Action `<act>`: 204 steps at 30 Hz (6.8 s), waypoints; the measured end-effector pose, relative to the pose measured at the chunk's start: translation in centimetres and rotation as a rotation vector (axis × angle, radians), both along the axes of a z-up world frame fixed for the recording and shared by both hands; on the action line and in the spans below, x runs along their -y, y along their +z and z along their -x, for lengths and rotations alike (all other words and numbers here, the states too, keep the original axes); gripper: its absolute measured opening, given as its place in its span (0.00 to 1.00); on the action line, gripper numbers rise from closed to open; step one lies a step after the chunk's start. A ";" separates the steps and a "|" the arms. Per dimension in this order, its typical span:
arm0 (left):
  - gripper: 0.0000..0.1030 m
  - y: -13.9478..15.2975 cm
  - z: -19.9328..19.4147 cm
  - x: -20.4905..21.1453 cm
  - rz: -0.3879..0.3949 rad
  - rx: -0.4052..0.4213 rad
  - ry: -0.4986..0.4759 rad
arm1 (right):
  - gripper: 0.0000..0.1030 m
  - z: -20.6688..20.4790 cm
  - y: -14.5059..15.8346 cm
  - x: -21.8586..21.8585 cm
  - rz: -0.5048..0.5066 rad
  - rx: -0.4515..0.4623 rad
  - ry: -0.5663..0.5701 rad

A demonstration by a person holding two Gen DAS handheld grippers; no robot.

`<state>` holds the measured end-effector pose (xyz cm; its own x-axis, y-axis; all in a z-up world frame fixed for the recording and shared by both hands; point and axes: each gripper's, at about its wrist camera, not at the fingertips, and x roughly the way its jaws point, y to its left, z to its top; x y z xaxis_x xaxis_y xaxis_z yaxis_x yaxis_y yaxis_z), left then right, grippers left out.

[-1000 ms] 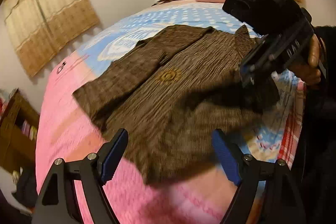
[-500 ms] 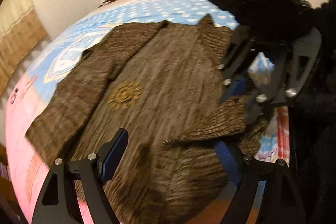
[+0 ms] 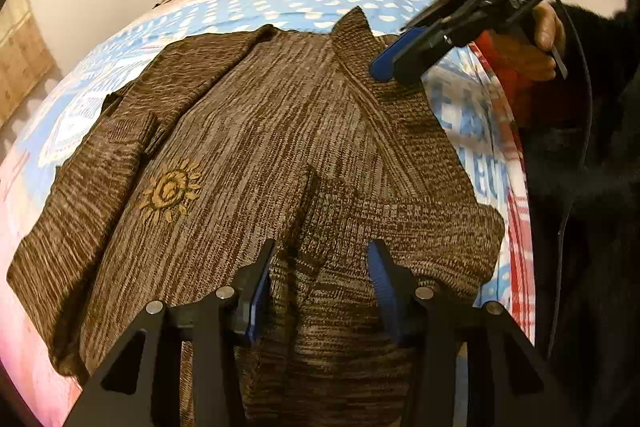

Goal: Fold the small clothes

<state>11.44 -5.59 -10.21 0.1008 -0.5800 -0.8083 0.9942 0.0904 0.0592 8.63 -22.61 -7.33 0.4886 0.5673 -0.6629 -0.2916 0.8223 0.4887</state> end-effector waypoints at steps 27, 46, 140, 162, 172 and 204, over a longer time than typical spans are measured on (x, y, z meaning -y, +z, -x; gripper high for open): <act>0.08 2.8 3.0 -6.9 0.355 -0.079 0.710 | 0.20 -1.2 -0.8 7.8 -0.024 -0.032 -0.354; 0.05 5.5 1.0 -13.0 0.592 -0.128 0.965 | 0.08 0.8 2.7 11.6 -0.232 0.067 -0.486; 0.10 4.4 -23.8 -14.1 0.427 -0.251 1.360 | 0.38 -22.9 2.7 12.1 0.364 0.195 -0.552; 0.10 0.5 -8.9 -10.2 0.177 -0.019 1.355 | 0.14 -8.5 -1.3 6.4 0.457 0.121 -0.471; 0.79 -0.8 -5.8 -14.2 0.441 -0.165 1.534 | 0.77 -4.9 4.4 0.2 0.406 0.294 -0.384; 0.36 -2.9 -6.9 -13.2 0.650 -0.302 1.525 | 0.72 -27.0 -1.4 -27.0 0.588 0.087 0.072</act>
<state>18.38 7.64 -13.12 0.7419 -0.3274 -0.5851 -0.0496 0.8434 -0.5349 35.60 4.34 -8.77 0.5293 0.1508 -0.8349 -0.3752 0.9242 -0.0709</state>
